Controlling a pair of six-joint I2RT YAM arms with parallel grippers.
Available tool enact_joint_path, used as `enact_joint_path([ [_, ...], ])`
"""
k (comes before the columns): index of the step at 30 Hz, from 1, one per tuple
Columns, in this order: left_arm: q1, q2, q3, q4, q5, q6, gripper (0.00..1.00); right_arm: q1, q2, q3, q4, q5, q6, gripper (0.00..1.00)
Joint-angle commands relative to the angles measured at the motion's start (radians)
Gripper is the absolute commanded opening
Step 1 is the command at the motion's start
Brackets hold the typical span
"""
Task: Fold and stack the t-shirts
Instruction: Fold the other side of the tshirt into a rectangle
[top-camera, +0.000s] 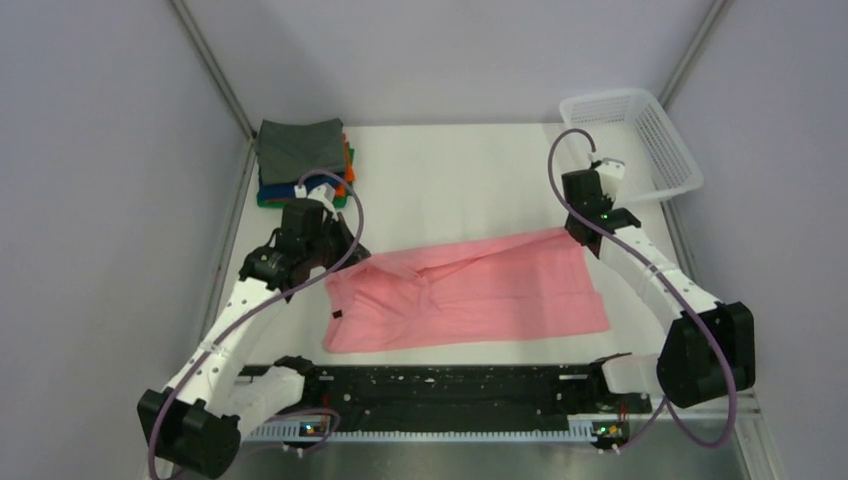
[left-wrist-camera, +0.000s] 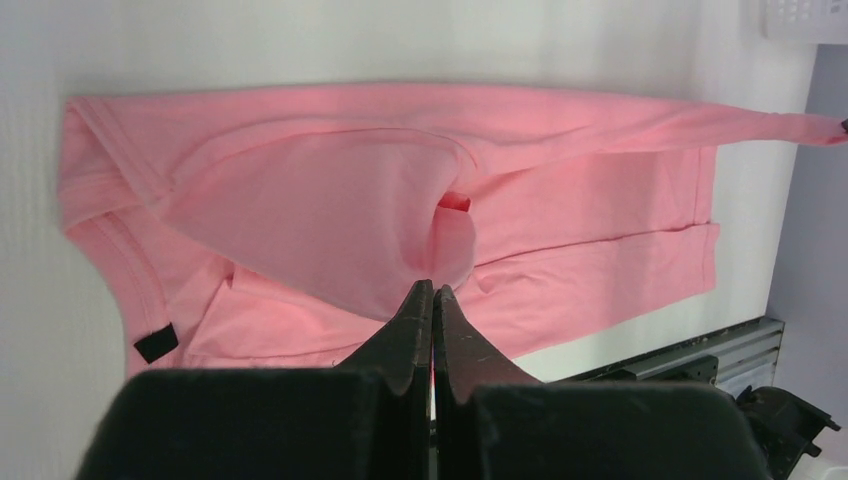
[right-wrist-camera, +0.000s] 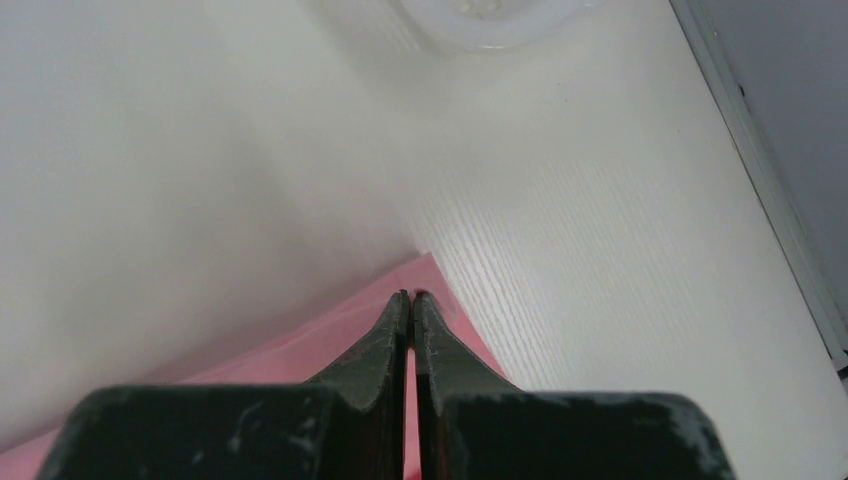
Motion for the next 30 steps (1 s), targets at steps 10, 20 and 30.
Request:
enact_joint_path([
  [10, -0.003, -0.137, 0.030, -0.132, -0.012, -0.023, 0.00, -0.033, -0.014, 0.010, -0.026, 0.009, -0.023, 0.00],
  [20, -0.003, -0.049, 0.139, -0.011, -0.025, -0.012, 0.00, -0.039, 0.084, 0.114, -0.019, -0.004, -0.059, 0.00],
  [30, -0.003, -0.063, 0.126, -0.082, 0.012, 0.041, 0.00, -0.042, 0.080, 0.098, -0.070, -0.002, -0.044, 0.00],
])
